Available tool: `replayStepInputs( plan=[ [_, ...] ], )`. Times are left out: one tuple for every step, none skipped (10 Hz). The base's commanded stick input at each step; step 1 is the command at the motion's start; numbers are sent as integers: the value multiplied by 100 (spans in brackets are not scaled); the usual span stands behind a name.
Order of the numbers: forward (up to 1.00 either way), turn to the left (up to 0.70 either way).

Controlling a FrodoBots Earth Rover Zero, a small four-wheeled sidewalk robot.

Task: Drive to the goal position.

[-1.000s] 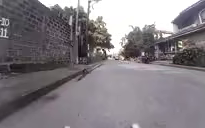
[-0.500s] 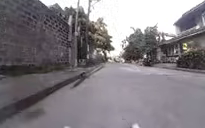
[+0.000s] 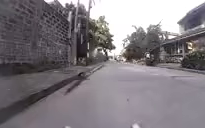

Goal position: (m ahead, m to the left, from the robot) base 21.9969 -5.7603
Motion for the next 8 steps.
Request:
replayStepInputs(
  plan=[
    [100,0],
    [100,0],
    [100,0],
    [100,-5],
    [100,-26],
    [100,-40],
    [100,-40],
    [100,-26]
  ],
)
